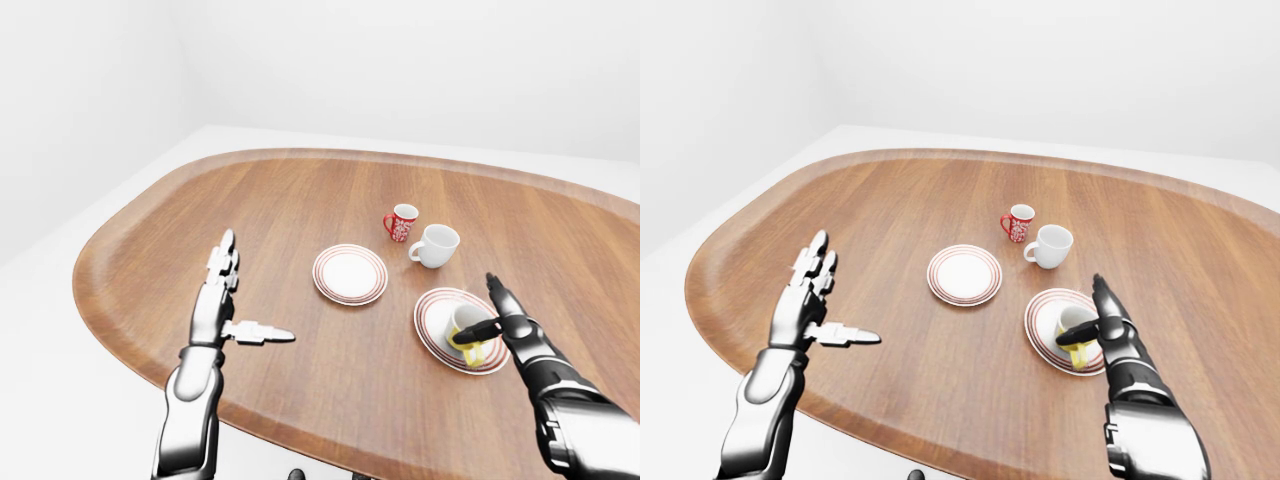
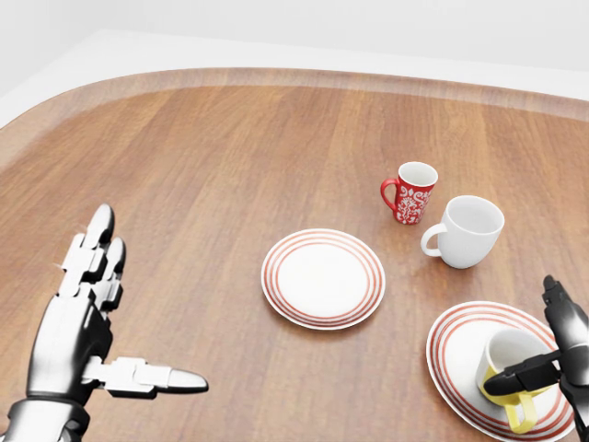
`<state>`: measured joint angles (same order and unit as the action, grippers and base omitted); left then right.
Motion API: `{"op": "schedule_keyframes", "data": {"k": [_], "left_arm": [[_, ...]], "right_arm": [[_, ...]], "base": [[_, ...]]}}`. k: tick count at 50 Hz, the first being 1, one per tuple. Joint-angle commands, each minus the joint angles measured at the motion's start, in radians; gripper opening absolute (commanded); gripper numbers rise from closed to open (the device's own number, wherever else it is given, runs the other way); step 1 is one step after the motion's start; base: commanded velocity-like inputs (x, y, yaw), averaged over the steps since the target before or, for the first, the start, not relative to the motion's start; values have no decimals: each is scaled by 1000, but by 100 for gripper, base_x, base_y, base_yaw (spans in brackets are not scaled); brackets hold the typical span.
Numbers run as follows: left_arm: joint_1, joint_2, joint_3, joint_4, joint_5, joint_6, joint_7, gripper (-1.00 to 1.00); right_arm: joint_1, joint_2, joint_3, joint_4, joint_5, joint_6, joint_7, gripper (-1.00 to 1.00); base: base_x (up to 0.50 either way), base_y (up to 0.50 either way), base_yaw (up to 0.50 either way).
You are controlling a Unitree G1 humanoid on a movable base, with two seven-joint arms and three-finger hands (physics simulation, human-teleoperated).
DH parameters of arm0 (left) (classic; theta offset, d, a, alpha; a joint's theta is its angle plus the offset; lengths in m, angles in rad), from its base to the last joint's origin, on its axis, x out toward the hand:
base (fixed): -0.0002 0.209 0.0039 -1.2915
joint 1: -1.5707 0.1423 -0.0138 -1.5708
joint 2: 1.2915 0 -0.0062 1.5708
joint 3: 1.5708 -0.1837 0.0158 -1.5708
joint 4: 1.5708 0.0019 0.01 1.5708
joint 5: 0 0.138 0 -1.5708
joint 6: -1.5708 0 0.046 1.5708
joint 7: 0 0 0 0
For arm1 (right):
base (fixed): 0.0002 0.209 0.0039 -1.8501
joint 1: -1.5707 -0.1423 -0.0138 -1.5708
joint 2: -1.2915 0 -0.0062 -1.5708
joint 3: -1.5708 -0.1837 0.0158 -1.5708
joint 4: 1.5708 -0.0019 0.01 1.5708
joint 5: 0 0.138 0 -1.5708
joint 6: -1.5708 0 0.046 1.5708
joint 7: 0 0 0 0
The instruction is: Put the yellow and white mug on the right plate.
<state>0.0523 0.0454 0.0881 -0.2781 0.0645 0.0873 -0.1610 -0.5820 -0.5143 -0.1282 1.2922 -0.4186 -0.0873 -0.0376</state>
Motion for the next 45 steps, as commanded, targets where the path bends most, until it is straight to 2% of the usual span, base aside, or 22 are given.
{"op": "schedule_keyframes", "data": {"k": [1,11,21,24,26,29,37,45], "left_arm": [[-1,0,-1,5,0,0,-1,100],[3,-1,-2,-3,0,0,-3,100],[3,-1,-4,-3,2,0,-2,100],[5,-3,-7,-5,3,0,-1,100],[5,-3,-7,-3,3,0,-2,100],[3,-2,-6,-1,2,0,-1,100],[7,-3,-8,-3,2,0,-3,100],[7,-2,-6,-11,0,0,-4,100]], "right_arm": [[4,-9,-6,-17,16,0,19,100],[6,-29,-17,-96,37,0,58,100],[60,-36,-60,-352,49,2,137,100],[86,-31,-82,-467,48,59,170,100],[114,-24,-100,-583,46,119,201,100],[138,-12,-120,-699,35,173,233,100],[188,19,-160,-947,8,175,310,100],[210,39,-179,-1087,-8,175,355,100]], "base": [[0,0,0],[0,0,0],[0,0,0],[0,0,0],[0,0,0],[0,0,0],[0,0,0],[0,0,0]]}}
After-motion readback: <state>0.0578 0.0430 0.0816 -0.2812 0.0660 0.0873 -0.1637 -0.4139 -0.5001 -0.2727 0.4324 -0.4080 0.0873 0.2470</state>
